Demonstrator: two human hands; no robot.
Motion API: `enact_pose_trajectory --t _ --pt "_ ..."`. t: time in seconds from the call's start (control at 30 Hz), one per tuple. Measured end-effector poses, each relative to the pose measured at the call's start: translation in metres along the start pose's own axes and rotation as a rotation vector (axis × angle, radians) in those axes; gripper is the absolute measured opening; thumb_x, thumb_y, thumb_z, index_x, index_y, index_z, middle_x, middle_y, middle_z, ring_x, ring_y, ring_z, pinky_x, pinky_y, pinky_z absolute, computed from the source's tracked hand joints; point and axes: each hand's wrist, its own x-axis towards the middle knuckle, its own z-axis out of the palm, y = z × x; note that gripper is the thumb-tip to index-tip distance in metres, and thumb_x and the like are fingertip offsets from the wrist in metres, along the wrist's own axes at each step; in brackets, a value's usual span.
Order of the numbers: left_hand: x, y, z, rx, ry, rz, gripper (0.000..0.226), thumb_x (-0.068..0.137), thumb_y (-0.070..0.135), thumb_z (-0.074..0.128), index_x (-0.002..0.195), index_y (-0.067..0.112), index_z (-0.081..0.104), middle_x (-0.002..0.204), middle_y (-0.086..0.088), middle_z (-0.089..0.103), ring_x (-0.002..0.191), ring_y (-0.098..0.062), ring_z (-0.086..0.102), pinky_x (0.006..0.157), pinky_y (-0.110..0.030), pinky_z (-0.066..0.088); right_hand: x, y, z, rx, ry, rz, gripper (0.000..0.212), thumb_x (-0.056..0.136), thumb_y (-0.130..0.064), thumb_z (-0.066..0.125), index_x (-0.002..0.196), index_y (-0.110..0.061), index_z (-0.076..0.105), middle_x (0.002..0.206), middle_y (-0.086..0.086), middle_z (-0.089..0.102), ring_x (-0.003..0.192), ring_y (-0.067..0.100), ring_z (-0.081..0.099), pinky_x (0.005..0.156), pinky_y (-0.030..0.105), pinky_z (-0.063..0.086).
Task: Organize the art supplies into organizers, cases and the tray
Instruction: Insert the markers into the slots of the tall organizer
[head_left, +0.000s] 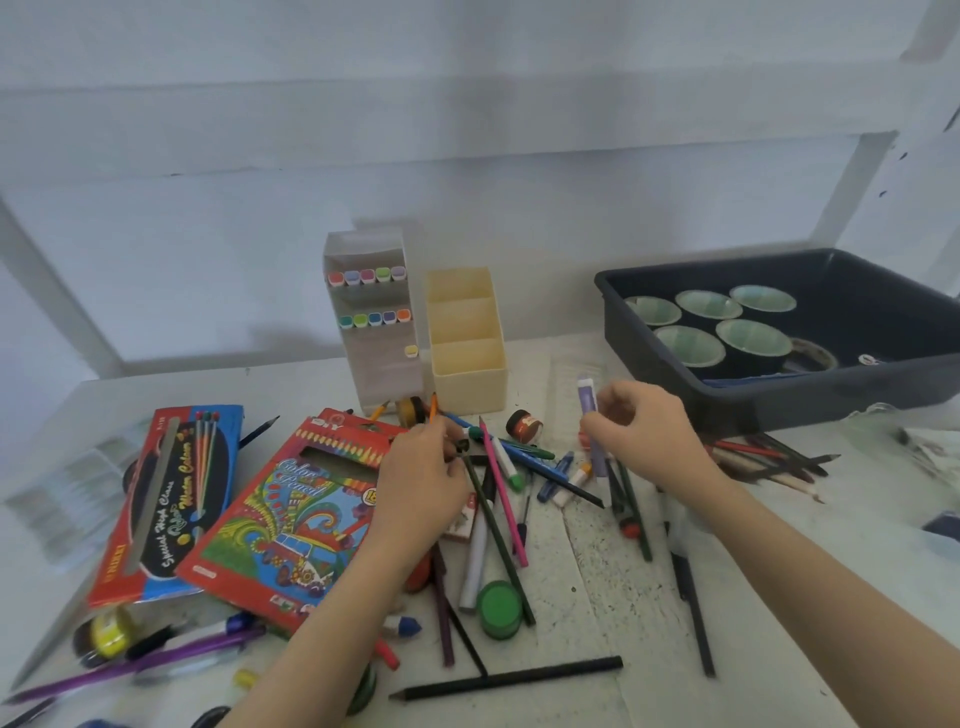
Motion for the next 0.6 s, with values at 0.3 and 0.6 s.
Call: enact_pose_trajectory --t 0.3,0.6 --pt "0.020 -0.051 -0.047 -0.133 0.338 -0.179 0.032 0.083 0.001 0.054 0.114 0.010 0.054 0.107 -0.005 0.054 0.092 -0.015 0.051 0.080 -0.027 0.041 0.018 -0.041 0.044 0.327 -0.120 -0.069 0.043 0.088 -0.013 0.063 0.124 -0.029 0.045 0.070 0.007 0.070 0.056 0.010 0.065 0.052 0.020 0.053" --pt "0.063 -0.077 -0.056 -0.155 0.295 -0.314 0.035 0.092 0.021 0.058 0.125 0.007 0.057 0.117 -0.010 0.065 0.103 -0.018 0.059 0.082 -0.020 0.037 0.039 -0.096 0.081 0.195 -0.038 -0.500 0.016 0.092 -0.012 0.059 0.096 -0.010 0.044 0.058 -0.018 0.063 0.050 0.009 0.054 0.045 0.017 0.038"
